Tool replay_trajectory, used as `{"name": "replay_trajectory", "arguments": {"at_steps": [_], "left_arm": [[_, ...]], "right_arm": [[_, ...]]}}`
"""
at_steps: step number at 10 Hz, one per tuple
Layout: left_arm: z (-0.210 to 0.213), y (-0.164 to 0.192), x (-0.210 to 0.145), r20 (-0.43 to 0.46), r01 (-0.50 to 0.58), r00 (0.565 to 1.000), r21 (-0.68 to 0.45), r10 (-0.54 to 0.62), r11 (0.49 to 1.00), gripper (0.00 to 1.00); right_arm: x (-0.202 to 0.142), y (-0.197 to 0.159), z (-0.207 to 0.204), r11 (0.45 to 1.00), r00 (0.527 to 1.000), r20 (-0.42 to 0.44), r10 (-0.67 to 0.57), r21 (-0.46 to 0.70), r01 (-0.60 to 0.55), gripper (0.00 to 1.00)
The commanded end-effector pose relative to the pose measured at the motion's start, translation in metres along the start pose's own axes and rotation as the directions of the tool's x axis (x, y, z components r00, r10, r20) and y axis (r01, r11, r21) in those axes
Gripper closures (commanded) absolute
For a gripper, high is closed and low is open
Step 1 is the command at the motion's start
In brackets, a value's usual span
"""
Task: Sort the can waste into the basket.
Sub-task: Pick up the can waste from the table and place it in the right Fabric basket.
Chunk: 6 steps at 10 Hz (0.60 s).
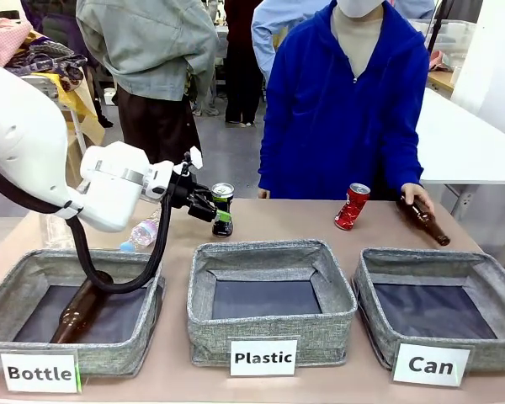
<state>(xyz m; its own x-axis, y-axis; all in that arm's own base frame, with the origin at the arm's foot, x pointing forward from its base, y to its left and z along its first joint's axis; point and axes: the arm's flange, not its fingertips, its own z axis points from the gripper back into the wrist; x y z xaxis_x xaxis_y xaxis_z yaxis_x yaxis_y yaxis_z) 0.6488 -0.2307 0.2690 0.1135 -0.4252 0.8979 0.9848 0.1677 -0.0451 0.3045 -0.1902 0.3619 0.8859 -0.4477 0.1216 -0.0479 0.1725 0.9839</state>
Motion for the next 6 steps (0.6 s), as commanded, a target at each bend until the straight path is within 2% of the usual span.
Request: {"name": "replay_trajectory", "arguments": {"at_steps": [1,2,3,4,5,6], "left_arm": [[-0.005,0.001,0.001,0.049,0.023,0.999,0.004,-0.023,1.0,0.08],[-0.004,0.002,0.003,0.053,0.022,0.998,0.004,-0.022,1.0,0.58],[-0.003,0.002,0.004,0.059,0.022,0.998,0.008,-0.023,1.0,0.66],[-0.002,0.0,0.006,0.074,0.02,0.997,0.002,-0.02,1.0,1.0],[0.001,0.0,0.008,0.086,0.019,0.996,0.0,-0.019,1.0,0.65],[0.008,-0.004,0.015,0.096,0.016,0.995,-0.009,-0.015,1.0,1.0]], "right_arm": [[0.0,0.001,0.001,1.0,1.0,-0.003,0.009,0.007,-0.009,0.0],[0.0,0.001,0.001,1.0,1.0,-0.003,0.009,0.007,-0.009,0.0],[0.0,0.001,0.001,1.0,1.0,-0.003,0.009,0.007,-0.009,0.0],[0.0,0.001,0.001,1.0,1.0,-0.003,0.009,0.007,-0.009,0.0],[0.0,0.001,0.001,1.0,1.0,-0.003,0.009,0.007,-0.009,0.0],[0.0,0.001,0.001,1.0,1.0,-0.003,0.009,0.007,-0.009,0.0]]}}
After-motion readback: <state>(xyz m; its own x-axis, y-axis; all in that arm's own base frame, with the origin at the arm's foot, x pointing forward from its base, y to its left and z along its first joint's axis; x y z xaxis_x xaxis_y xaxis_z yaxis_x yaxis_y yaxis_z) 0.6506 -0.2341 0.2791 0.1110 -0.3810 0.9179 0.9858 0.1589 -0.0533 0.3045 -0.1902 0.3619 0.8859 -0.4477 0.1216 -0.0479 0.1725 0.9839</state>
